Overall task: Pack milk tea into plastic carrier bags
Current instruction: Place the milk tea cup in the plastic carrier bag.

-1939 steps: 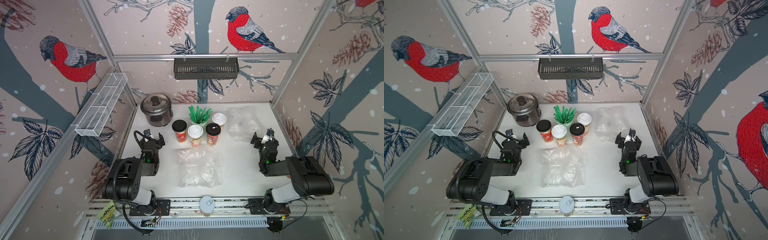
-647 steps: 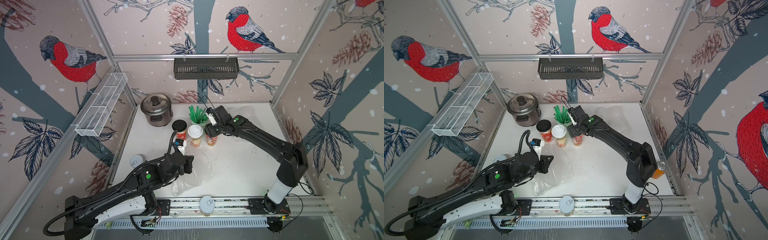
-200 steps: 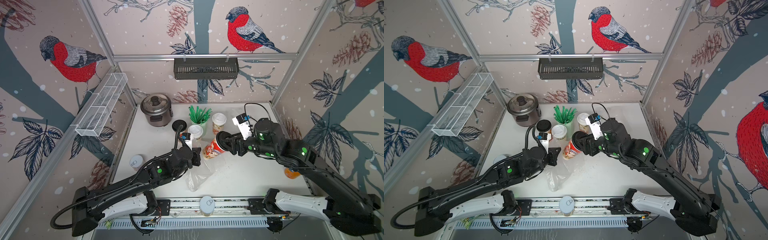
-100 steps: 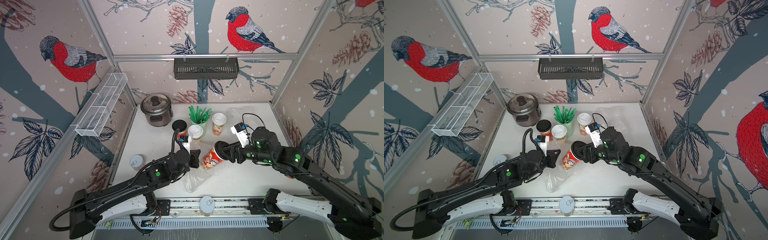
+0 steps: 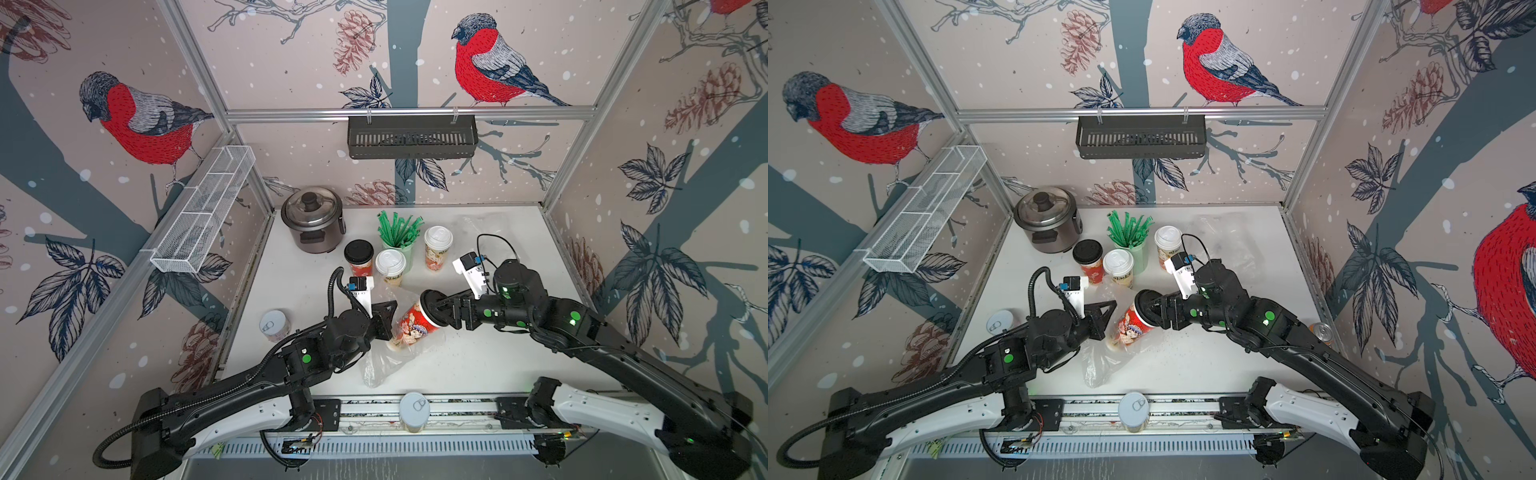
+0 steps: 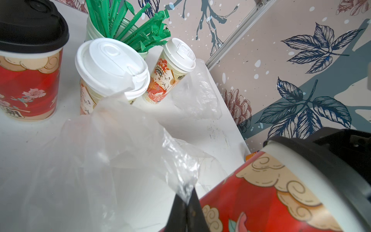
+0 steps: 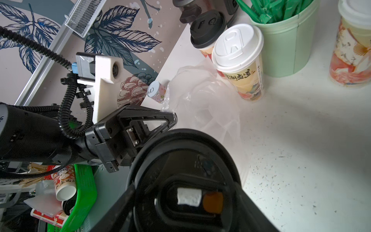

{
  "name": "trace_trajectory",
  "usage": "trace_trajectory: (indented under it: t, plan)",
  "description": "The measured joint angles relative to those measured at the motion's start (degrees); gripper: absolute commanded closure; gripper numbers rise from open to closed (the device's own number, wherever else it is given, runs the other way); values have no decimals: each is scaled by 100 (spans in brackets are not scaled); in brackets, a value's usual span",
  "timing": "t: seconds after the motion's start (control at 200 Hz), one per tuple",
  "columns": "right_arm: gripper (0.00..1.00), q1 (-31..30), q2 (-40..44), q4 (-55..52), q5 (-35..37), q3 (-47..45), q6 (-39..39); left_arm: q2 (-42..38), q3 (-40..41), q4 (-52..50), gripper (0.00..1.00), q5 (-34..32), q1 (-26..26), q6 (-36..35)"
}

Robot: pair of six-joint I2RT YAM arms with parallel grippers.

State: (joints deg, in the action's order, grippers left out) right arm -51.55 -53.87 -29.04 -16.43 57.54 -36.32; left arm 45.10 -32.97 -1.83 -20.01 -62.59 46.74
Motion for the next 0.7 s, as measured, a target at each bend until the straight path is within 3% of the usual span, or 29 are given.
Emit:
trace_trajectory:
  t: [0.695]
  plan:
    - [32, -28, -9, 1869, -492, -1362, -907, -511, 472, 599, 100, -704, -323, 278]
